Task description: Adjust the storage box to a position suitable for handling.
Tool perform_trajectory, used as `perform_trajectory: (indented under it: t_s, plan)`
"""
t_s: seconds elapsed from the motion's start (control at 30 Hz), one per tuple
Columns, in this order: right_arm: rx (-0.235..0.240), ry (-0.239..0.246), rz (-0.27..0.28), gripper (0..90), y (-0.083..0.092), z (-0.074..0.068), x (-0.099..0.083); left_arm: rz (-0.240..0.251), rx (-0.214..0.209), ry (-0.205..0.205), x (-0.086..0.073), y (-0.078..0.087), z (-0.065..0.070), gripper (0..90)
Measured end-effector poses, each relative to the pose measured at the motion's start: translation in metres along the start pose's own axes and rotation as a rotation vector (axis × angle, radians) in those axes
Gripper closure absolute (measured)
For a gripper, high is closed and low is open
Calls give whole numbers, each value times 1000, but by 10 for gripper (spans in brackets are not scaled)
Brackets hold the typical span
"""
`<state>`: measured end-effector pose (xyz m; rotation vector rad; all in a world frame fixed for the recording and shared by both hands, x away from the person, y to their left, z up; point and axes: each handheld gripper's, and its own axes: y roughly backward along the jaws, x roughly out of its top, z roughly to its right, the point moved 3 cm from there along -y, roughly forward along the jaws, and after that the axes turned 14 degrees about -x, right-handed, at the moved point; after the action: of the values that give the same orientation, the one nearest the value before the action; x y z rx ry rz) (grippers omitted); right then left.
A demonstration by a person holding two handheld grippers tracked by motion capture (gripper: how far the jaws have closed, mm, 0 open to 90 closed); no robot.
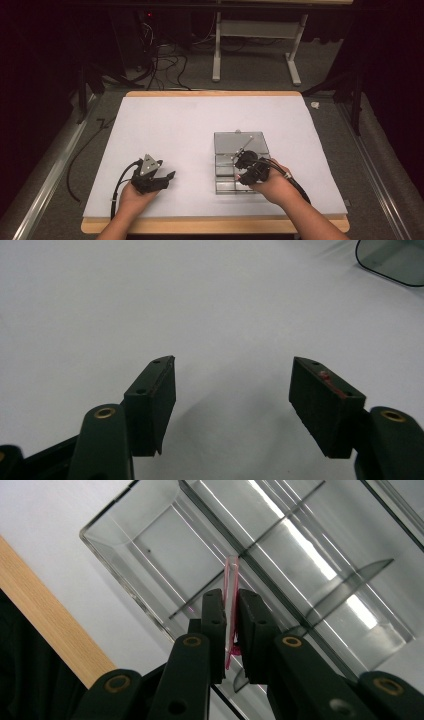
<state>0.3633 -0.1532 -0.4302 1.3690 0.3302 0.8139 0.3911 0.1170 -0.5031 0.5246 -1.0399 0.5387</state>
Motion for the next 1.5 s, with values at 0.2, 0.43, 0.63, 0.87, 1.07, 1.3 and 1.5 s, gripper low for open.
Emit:
perform_trajectory:
  t_s: [0.2,0.43,0.63,0.87,1.07,1.3,1.5]
  plan:
    - [10,25,7,833,-1,-6,7,-1,0,0,0,0,0,357]
    - [15,42,5,832,-3,-13,14,1,0,1,0,0,0,357]
    - [20,68,10,832,-6,-20,21,0,0,1,0,0,0,357]
    - [24,82,4,832,-10,-26,27,0,0,1,0,0,0,357]
    - [28,92,-4,832,-14,-29,29,-3,0,0,0,0,0,357]
    - [34,97,-11,832,-22,-32,31,-5,-1,0,0,0,0,357]
    - [35,103,-21,831,-28,-33,32,-6,-1,0,0,0,0,357]
